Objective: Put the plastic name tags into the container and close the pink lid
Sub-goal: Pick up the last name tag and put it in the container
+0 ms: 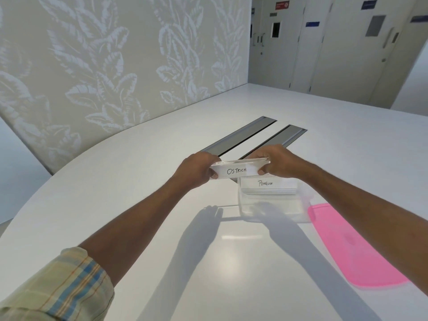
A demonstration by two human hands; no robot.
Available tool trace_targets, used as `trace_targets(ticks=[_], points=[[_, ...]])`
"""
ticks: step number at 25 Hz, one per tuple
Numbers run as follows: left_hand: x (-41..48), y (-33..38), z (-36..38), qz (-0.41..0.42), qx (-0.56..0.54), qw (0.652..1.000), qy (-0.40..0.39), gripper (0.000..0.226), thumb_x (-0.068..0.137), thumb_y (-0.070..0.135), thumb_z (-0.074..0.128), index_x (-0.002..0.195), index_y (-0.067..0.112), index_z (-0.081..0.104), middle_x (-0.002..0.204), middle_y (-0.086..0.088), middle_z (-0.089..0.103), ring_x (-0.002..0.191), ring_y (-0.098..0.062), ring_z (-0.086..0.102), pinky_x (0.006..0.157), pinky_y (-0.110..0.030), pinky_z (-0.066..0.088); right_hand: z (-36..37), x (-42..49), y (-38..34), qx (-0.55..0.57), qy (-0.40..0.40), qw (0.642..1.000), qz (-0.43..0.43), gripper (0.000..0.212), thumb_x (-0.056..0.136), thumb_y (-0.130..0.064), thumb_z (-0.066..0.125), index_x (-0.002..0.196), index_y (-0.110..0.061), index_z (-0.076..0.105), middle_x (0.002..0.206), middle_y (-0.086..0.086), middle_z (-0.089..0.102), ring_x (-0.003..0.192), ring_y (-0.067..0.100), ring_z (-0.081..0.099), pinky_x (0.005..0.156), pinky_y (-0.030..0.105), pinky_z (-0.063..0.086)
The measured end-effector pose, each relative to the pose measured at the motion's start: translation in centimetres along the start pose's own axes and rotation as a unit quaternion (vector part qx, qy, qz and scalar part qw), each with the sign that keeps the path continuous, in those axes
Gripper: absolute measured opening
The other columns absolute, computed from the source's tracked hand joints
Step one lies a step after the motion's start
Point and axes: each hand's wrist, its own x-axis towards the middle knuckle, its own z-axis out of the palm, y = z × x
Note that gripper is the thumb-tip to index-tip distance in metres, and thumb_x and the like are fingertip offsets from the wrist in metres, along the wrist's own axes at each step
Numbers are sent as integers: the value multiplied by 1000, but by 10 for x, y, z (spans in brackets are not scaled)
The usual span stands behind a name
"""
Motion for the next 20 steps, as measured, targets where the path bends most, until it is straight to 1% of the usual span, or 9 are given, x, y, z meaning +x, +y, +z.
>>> trace_targets(ticks=[1, 3, 4, 5, 7, 10, 13, 18, 20], points=[[7, 8, 1, 5, -2, 1000, 0, 44, 84, 3, 61, 119, 28, 73, 111, 3, 73, 103, -24, 67, 73, -36, 55, -7, -3, 8, -1, 3, 1000, 4, 54, 72, 5, 81, 115, -27, 78, 104, -6, 78, 93, 9, 70, 77, 33, 59], [20, 24, 4, 14, -9, 1000, -2, 40, 86, 3, 64, 117, 26, 74, 110, 3, 75, 104, -23, 68, 76, -37, 56, -18, -10, 23, -7, 7, 1000, 12, 53, 72, 4, 82, 112, -31, 78, 97, -14, 75, 85, -8, 65, 73, 24, 50], [26, 32, 6, 18, -11, 1000, -1, 39, 86, 3, 65, 117, 25, 75, 110, 3, 75, 104, -23, 68, 77, -37, 57, -23, -13, 30, -12, 9, 1000, 15, 53, 72, 4, 83, 111, -32, 78, 94, -18, 74, 81, -13, 62, 71, 21, 47], [33, 41, 9, 22, -11, 1000, 0, 38, 87, 2, 65, 116, 25, 75, 109, 4, 76, 104, -23, 69, 78, -36, 57, -29, -16, 37, -15, 12, 1000, 19, 52, 71, 4, 83, 110, -32, 78, 93, -18, 73, 80, -15, 62, 71, 20, 47], [45, 55, 14, 28, -7, 1000, 0, 37, 87, 1, 65, 115, 23, 75, 108, 4, 77, 105, -23, 70, 81, -38, 59, -38, -20, 52, -14, 15, 999, 29, 50, 71, 3, 84, 109, -29, 78, 96, -12, 76, 83, -10, 64, 72, 23, 50], [62, 72, 24, 34, 2, 999, -15, 34, 88, 1, 68, 115, 21, 73, 107, 3, 76, 106, -25, 70, 85, -44, 61, -47, -23, 73, -17, 18, 999, 43, 50, 71, 3, 84, 111, -25, 78, 98, -7, 77, 88, 7, 69, 74, 28, 56], [77, 82, 33, 38, 7, 999, -24, 31, 91, 7, 70, 118, 21, 72, 109, 1, 73, 105, -27, 68, 85, -44, 60, -50, -24, 90, -24, 16, 998, 53, 51, 69, 4, 83, 110, -26, 77, 98, -8, 76, 90, 11, 69, 75, 29, 56], [95, 88, 54, 44, 8, 998, -32, 31, 90, 7, 70, 118, 20, 71, 112, -2, 72, 108, -28, 67, 79, -38, 56, -46, -20, 110, -41, -7, 997, 65, 46, 71, 3, 82, 111, -20, 76, 102, -3, 73, 96, 19, 67, 79, 35, 58], [101, 88, 62, 41, 6, 998, -41, 33, 89, 6, 70, 119, 21, 71, 114, -3, 72, 108, -30, 67, 82, -40, 58, -43, -17, 116, -46, -14, 997, 63, 44, 72, 4, 80, 110, -17, 75, 103, 0, 73, 98, 22, 67, 80, 38, 59]])
